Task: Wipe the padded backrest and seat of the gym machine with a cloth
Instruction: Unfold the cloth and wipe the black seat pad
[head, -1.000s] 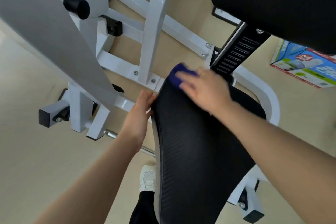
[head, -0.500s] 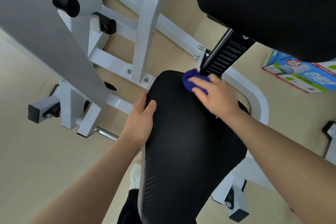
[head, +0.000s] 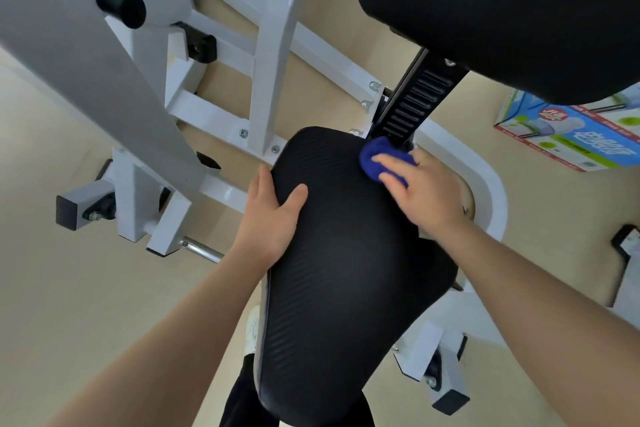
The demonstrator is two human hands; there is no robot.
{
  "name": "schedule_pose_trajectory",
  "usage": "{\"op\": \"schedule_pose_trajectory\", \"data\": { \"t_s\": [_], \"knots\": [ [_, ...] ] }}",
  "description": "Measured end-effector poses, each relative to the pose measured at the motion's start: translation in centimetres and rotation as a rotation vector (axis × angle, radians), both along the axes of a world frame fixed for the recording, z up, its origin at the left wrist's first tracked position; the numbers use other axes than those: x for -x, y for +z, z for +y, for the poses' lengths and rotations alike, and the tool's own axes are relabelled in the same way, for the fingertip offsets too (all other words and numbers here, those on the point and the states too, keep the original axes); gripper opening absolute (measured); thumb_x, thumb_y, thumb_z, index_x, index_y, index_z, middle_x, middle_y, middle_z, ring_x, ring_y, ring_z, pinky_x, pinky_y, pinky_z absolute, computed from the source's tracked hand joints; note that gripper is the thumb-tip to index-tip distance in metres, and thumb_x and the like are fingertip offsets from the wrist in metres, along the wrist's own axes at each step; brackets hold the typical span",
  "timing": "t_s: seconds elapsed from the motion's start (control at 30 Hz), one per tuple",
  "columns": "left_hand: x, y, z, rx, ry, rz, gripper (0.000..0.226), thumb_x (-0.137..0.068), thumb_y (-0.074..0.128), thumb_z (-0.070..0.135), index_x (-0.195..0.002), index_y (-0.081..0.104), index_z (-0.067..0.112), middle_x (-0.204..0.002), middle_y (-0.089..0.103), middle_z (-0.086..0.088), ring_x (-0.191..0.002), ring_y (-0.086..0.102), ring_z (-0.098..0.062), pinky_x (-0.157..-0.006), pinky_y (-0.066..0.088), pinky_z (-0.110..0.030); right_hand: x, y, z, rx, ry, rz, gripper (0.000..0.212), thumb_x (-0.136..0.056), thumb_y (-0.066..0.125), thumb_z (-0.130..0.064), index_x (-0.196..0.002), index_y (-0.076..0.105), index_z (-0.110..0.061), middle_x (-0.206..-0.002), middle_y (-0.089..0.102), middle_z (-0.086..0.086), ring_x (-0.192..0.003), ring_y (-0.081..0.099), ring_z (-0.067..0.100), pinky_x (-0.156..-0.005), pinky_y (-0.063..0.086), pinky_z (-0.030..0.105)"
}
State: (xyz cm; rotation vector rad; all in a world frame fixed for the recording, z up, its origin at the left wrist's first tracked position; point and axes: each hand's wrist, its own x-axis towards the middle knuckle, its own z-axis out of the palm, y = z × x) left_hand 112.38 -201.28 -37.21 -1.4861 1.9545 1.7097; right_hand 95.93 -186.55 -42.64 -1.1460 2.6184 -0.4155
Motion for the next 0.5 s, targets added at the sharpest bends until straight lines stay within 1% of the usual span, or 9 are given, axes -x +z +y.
{"op": "schedule_pose_trajectory", "data": {
  "t_s": [0.07, 0.13, 0.2, 0.23, 0.3, 0.33, 0.4, 0.47, 0.5],
  "knots": [
    [-0.1, -0.5, 0.3, 0.09, -0.065, -0.044, 0.072, -0.093, 0.043, 0.042, -0.149, 0.002, 0.019, -0.155, 0.015, 0.005, -0.134, 0.026, -0.01, -0.096, 0.023, -0.022, 2.3, -0.7, -0.1, -0.127, -0.106, -0.004, 0.037, -0.095, 0.044, -0.04, -0.129, 0.055, -0.034, -0.102, 0.055, 0.014, -0.094, 0.055, 0.035, -0.075, 0.045, 0.039],
    [0.0, -1.0, 0.6, 0.19, -0.103, -0.104, 0.078, -0.091, 0.043, 0.046, -0.148, -0.002, 0.018, -0.156, 0.012, 0.003, -0.139, 0.022, -0.018, -0.104, 0.028, -0.03, 1.8, -0.3, -0.1, -0.168, -0.105, -0.025, 0.038, -0.097, 0.041, -0.038, -0.134, 0.05, -0.034, -0.108, 0.053, 0.013, -0.099, 0.054, 0.032, -0.077, 0.045, 0.038],
    [0.1, -1.0, 0.8, 0.221, -0.103, -0.149, 0.08, -0.09, 0.042, 0.048, -0.148, -0.004, 0.017, -0.157, 0.009, 0.001, -0.142, 0.016, -0.02, -0.11, 0.027, -0.039, -0.5, 0.7, 0.5, -0.09, -0.099, -0.037, 0.037, -0.096, 0.043, -0.039, -0.13, 0.055, -0.031, -0.106, 0.057, 0.012, -0.094, 0.058, 0.032, -0.074, 0.048, 0.037],
    [0.1, -0.9, 1.0, 0.219, -0.095, -0.156, 0.08, -0.09, 0.042, 0.048, -0.148, -0.004, 0.017, -0.157, 0.007, 0.001, -0.143, 0.013, -0.02, -0.112, 0.025, -0.041, -2.0, 1.2, 1.2, -0.037, -0.059, -0.042, 0.036, -0.094, 0.044, -0.04, -0.125, 0.06, -0.03, -0.1, 0.06, 0.012, -0.087, 0.061, 0.033, -0.069, 0.051, 0.036],
    [0.1, -0.8, 1.5, 0.237, -0.094, -0.156, 0.08, -0.09, 0.043, 0.046, -0.148, -0.003, 0.017, -0.157, 0.005, 0.001, -0.143, 0.01, -0.021, -0.113, 0.023, -0.041, -4.7, 2.5, 2.7, 0.061, 0.067, -0.093, 0.038, -0.087, 0.046, -0.043, -0.114, 0.067, -0.027, -0.084, 0.06, 0.009, -0.071, 0.062, 0.03, -0.059, 0.052, 0.032],
    [-0.1, -0.8, 1.7, 0.25, -0.095, -0.159, 0.079, -0.09, 0.044, 0.044, -0.148, -0.002, 0.017, -0.157, 0.005, 0.001, -0.143, 0.011, -0.021, -0.113, 0.024, -0.041, -5.6, 2.8, 3.3, 0.09, 0.145, -0.119, 0.038, -0.086, 0.047, -0.042, -0.112, 0.069, -0.026, -0.079, 0.059, 0.007, -0.065, 0.06, 0.028, -0.056, 0.051, 0.03],
    [-0.2, -0.7, 2.0, 0.256, -0.088, -0.169, 0.078, -0.089, 0.046, 0.042, -0.148, 0.002, 0.018, -0.156, 0.007, 0.0, -0.142, 0.014, -0.023, -0.109, 0.026, -0.04, -6.0, 2.7, 3.8, 0.061, 0.24, -0.133, 0.037, -0.085, 0.048, -0.042, -0.113, 0.068, -0.027, -0.077, 0.057, 0.005, -0.06, 0.057, 0.024, -0.052, 0.049, 0.028],
    [0.1, -0.8, 2.1, 0.265, -0.085, -0.178, 0.077, -0.088, 0.049, 0.041, -0.147, 0.006, 0.018, -0.154, 0.013, -0.001, -0.14, 0.019, -0.024, -0.106, 0.03, -0.041, -4.4, 1.4, 3.7, 0.037, 0.178, -0.032, 0.038, -0.086, 0.045, -0.044, -0.114, 0.067, -0.031, -0.078, 0.057, 0.006, -0.062, 0.057, 0.026, -0.052, 0.048, 0.03],
    [0.2, -0.7, 2.1, 0.274, -0.083, -0.18, 0.077, -0.086, 0.049, 0.041, -0.147, 0.007, 0.018, -0.153, 0.015, -0.001, -0.139, 0.02, -0.025, -0.104, 0.031, -0.041, -3.0, 0.8, 3.4, 0.021, 0.091, 0.017, 0.038, -0.088, 0.043, -0.045, -0.117, 0.065, -0.034, -0.082, 0.057, 0.008, -0.066, 0.058, 0.029, -0.055, 0.049, 0.032]
  ]
}}
